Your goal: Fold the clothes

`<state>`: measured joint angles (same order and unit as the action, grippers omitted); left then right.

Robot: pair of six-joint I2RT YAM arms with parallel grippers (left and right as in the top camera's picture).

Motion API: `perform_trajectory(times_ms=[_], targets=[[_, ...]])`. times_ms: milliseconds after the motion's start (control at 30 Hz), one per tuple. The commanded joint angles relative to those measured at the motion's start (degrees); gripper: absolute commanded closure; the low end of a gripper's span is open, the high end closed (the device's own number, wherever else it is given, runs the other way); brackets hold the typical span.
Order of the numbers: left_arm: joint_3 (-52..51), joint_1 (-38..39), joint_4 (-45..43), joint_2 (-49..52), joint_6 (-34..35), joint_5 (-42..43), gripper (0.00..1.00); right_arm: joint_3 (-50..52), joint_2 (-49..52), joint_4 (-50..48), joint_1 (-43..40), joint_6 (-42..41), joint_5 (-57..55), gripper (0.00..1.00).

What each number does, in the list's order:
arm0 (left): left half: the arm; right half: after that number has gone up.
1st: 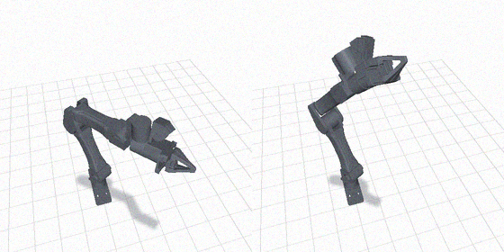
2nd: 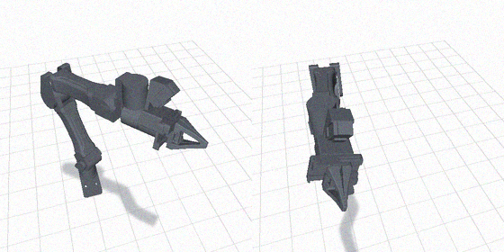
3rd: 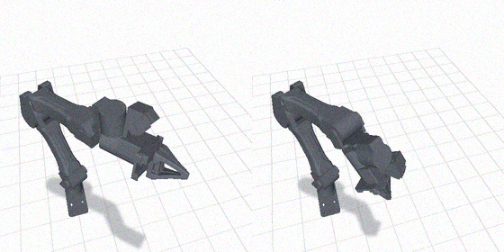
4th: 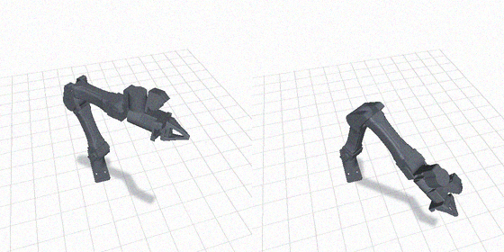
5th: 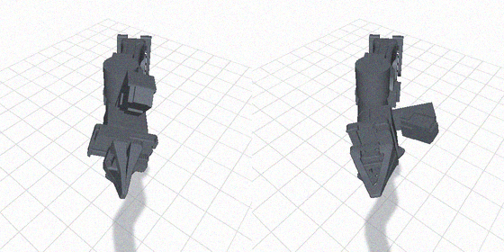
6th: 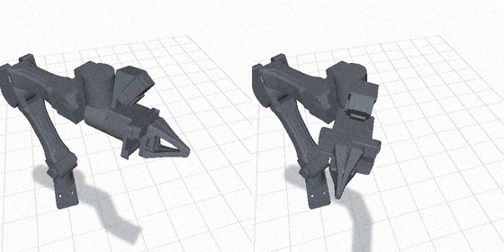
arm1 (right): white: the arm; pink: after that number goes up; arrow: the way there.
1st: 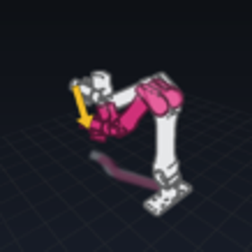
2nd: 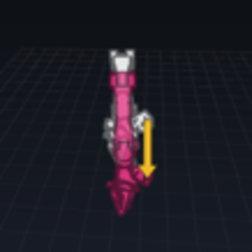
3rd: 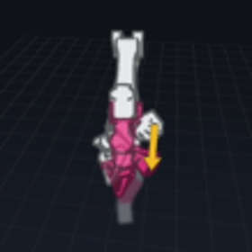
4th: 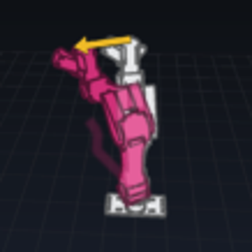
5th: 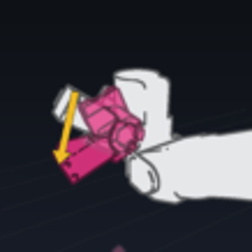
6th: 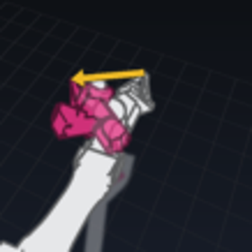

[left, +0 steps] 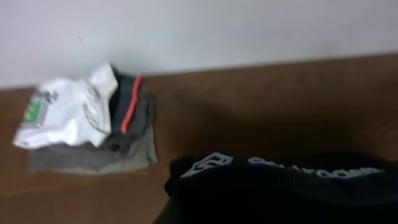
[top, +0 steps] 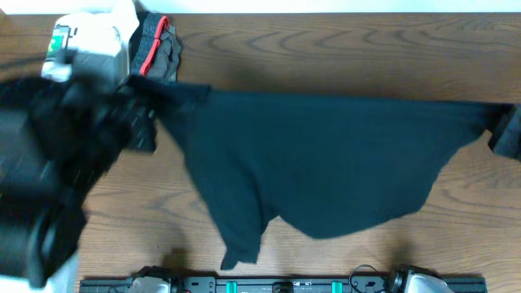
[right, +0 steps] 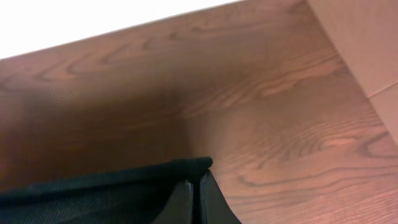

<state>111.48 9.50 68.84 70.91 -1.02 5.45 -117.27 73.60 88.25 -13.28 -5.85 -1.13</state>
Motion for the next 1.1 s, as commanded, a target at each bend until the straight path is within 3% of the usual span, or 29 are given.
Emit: perform_trajectory(times_ms=[0, 367, 1067], targets=[[0.7, -0.5, -0.5, 5.1, 1.3, -5.3, 0.94, -0.1, 3.1, -0.2, -1.0, -0.2, -6.4, 0.99], [0.7, -0.5, -6.6, 23.0, 0.9, -5.2, 0.94, 0.1, 18.8, -5.5, -1.0, 0.4, -4.4, 0.99], [0.7, -0.5, -37.3, 50.1, 0.9, -5.0, 0.94, 0.1, 47.6, -33.4, -0.5, 1.9, 4.4, 0.99]])
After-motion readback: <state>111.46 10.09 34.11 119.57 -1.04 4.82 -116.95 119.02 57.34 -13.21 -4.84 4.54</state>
